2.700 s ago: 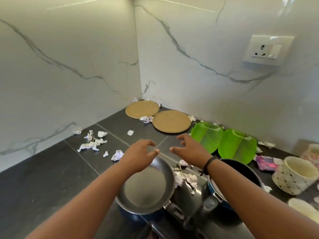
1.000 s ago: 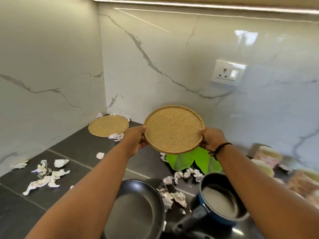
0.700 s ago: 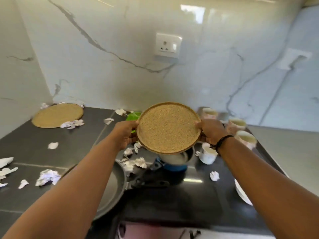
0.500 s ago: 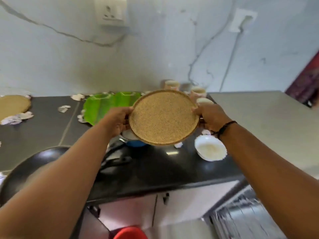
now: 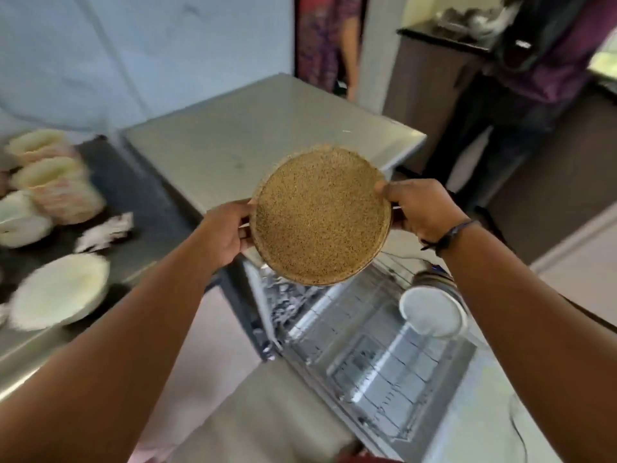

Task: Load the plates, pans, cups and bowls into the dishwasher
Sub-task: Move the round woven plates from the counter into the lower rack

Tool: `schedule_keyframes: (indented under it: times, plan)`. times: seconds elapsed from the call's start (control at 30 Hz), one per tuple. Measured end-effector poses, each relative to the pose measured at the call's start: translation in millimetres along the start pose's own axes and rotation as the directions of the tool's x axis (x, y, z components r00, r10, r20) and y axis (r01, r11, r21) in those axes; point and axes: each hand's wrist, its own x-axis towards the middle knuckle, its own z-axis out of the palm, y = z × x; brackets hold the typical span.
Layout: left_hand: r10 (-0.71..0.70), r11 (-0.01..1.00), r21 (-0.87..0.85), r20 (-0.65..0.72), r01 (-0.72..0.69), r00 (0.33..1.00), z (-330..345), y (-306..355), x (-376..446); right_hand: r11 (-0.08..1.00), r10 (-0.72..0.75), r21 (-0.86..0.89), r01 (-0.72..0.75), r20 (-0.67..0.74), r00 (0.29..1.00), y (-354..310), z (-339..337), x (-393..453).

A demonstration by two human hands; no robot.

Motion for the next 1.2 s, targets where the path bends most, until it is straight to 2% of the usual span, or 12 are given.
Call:
schedule_keyframes:
  times: [0.17,0.37,0.5,0.6,0.67,0.77,0.87,1.0,1.13,1.2]
  plan:
    - [0.003,0.997,0.074,0.166,-0.015,0.986,140,-33,36,0.985,0.002,-0.168,-0.027,-0.147,0.989,38,-130,32]
    - [0.078,0.91,0.363,0.319,-0.198,0.945,241,-72,72,0.961,0.059,-0.228,-0.154,-0.373,0.926,101,-216,54]
    - [0.107,0.752,0.541,0.462,-0.376,0.88,276,-100,103,0.87,0.022,-0.429,-0.245,-0.461,0.887,145,-238,70]
    - [0.103,0.564,0.645,0.564,-0.515,0.819,295,-125,126,0.721,0.015,-0.61,-0.328,-0.46,0.888,176,-249,79]
    - [0.085,0.485,0.678,0.591,-0.552,0.802,309,-144,145,0.64,0.039,-0.669,-0.378,-0.463,0.886,197,-254,87]
    - [0.044,0.38,0.693,0.648,-0.612,0.761,322,-172,168,0.577,0.105,-0.688,-0.441,-0.473,0.875,235,-257,99]
    - [-0.024,0.326,0.715,0.661,-0.619,0.75,336,-205,193,0.546,0.197,-0.665,-0.51,-0.49,0.849,280,-260,114]
    - [-0.058,0.285,0.744,0.643,-0.605,0.764,355,-258,226,0.508,0.217,-0.693,-0.511,-0.471,0.855,342,-265,143]
    - [-0.026,0.215,0.789,0.594,-0.576,0.804,372,-310,258,0.515,0.243,-0.663,-0.543,-0.494,0.835,399,-268,174]
    - [-0.064,0.197,0.818,0.562,-0.541,0.825,378,-335,273,0.523,0.271,-0.642,-0.561,-0.498,0.824,429,-267,185]
